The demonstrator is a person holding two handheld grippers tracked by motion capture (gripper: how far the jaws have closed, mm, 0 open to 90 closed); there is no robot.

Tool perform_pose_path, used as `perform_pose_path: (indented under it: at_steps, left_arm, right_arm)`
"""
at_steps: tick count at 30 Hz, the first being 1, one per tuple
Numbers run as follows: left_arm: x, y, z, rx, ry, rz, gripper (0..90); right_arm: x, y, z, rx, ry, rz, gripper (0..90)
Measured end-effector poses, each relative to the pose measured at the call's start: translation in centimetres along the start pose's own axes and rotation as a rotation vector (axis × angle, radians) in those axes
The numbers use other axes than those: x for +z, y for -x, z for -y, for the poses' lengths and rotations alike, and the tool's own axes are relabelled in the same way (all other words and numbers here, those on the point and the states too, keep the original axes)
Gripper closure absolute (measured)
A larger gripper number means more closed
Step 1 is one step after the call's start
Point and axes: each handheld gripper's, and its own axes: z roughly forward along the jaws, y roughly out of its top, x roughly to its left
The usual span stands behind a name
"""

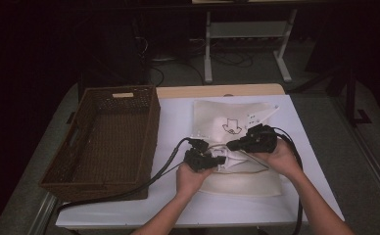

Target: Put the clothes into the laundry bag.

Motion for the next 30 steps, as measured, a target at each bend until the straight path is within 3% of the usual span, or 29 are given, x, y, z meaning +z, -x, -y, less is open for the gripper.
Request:
perform_pose_path:
  at_steps: [1,4,9,12,13,15,18,19,23,26,30]
  left_arm:
    - [-0.3,0.4,0.2,0.004,-0.017,0.018,62.9]
    - [-0.7,0.9,0.4,0.009,-0.029,0.033,59.8]
    - [-0.3,0.9,-0.4,-0.027,0.02,0.102,70.6]
    - [0.1,0.5,-0.8,-0.048,0.043,0.102,76.2]
    - [0.4,0.3,-0.9,-0.06,0.062,0.096,81.2]
    - [1.0,-0.4,-1.6,-0.074,0.081,0.051,82.3]
    - [1.0,-0.4,-1.7,-0.066,0.078,0.047,80.8]
    - [0.9,-0.1,-1.5,-0.027,0.05,0.033,79.0]
    - [0.5,0.7,-0.5,0.021,-0.011,0.006,64.8]
    - [0.4,1.1,0.2,0.021,-0.033,0.003,55.4]
    - [0.3,0.9,0.2,0.04,-0.03,-0.021,55.2]
  right_arm:
    - [-0.1,0.1,0.1,0.003,0.002,0.006,87.3]
    - [-0.2,0.1,0.1,0.007,0.002,0.009,87.3]
    - [0.1,-0.1,0.2,0.01,0.001,0.008,87.3]
    - [0.2,-0.2,0.2,0.002,0.002,0.007,87.3]
    - [0.3,-0.2,0.2,0.003,0.001,0.005,87.3]
    - [0.3,0.1,0.2,0.009,0.009,0.007,87.3]
    - [0.3,0.1,0.1,0.006,0.012,0.015,87.3]
    - [0.3,0.1,0.2,0.007,0.013,0.013,87.3]
    - [0.1,0.2,0.5,0.014,0.018,0.014,87.2]
    - [-0.2,-0.2,0.7,0.003,0.017,0.022,87.1]
    - [-0.4,-0.3,0.8,0.0,0.015,0.03,87.0]
